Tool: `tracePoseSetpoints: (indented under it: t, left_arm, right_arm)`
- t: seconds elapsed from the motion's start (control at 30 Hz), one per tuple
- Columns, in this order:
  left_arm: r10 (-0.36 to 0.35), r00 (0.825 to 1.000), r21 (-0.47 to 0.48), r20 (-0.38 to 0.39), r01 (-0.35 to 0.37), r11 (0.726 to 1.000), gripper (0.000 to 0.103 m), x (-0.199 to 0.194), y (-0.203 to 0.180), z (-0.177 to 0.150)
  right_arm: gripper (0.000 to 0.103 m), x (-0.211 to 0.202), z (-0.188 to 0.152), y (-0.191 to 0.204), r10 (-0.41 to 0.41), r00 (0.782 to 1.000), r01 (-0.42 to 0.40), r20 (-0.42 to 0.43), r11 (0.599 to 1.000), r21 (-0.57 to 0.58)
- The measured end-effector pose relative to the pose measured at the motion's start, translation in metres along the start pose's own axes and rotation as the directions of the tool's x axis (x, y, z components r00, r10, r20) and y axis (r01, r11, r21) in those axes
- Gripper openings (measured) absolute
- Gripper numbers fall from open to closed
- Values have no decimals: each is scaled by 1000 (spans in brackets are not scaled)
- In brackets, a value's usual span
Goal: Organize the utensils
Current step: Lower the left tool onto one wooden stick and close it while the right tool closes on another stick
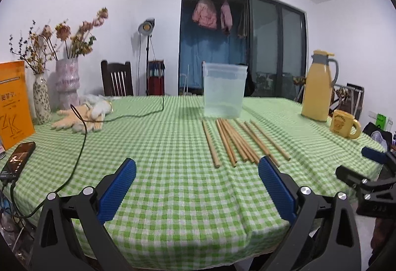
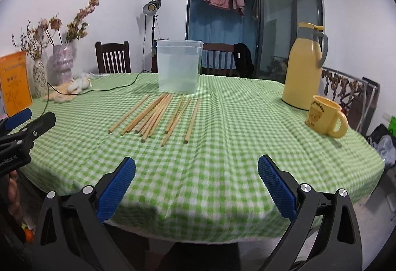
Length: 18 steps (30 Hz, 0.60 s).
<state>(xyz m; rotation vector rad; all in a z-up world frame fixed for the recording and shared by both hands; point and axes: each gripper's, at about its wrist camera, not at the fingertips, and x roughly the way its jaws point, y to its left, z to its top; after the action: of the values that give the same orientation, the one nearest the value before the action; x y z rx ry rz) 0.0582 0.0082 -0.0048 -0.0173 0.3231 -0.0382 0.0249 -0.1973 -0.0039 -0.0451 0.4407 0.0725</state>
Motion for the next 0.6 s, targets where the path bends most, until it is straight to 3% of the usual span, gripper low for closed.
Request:
tracePoseSetpoints:
  t: [0.2,0.27,0.33,0.43,0.6]
  left_arm:
    - [-15,999,11,-34,15,1000,92,26,3,9]
    - [-13,998,9,-57,14,1000,85,38,5,13]
    - [-7,995,14,-100,9,1000,73,52,6,19]
    - [-10,986,17,-166,13,1000,58,74,8,25]
    - [-57,960,20,-274,64,998,44,113,4,31]
  right_arm:
    - [95,24,12,-4,38,999,-38,-38,999,12]
    - [92,35,14,-4,43,997,-42,-59,999,15]
    - [49,43,16,-5,46,996,-45,-78,999,16]
    - [39,62,20,-7,49,989,-45,-138,999,29]
    - [31,91,31,-13,89,976,-79,-198,995,60]
